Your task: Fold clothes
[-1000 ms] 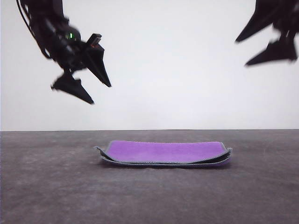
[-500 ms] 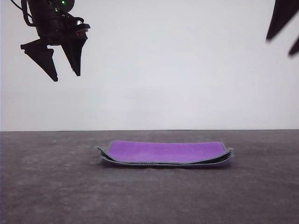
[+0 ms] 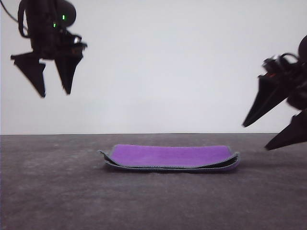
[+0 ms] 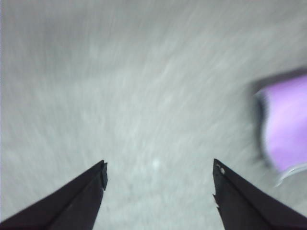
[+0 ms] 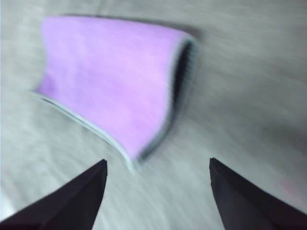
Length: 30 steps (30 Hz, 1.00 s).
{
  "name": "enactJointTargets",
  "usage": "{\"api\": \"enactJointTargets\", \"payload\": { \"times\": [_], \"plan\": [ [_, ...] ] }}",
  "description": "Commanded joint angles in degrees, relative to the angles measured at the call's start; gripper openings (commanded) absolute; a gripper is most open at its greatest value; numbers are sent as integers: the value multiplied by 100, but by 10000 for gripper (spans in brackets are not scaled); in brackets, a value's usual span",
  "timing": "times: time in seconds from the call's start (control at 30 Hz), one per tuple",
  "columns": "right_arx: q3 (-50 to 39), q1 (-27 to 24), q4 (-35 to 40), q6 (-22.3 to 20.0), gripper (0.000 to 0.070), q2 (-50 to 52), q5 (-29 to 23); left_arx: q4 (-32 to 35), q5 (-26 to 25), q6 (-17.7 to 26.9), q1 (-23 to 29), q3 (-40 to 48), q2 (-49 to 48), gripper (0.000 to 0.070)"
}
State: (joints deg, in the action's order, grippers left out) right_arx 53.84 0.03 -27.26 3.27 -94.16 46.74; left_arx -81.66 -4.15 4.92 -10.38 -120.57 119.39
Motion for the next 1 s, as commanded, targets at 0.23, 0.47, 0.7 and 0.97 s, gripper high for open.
{"api": "enactJointTargets", "payload": {
  "times": [0.23,0.47,0.7,0.97],
  "plan": [
    [76,66,833,666,430,-765,237,357,130,-179,-23,1642,-706,431],
    [87,215,1385,973,429,-1172,687,1084,121,-288,25,3364,-1990,431],
    [90,517,1705,1268,245,-1219,721,1070,119,-295,40,3764,-2949,431],
    [98,680,1939,1411,3,-1219,696,1101,121,-251,171,3764,-3291,431]
  ]
}}
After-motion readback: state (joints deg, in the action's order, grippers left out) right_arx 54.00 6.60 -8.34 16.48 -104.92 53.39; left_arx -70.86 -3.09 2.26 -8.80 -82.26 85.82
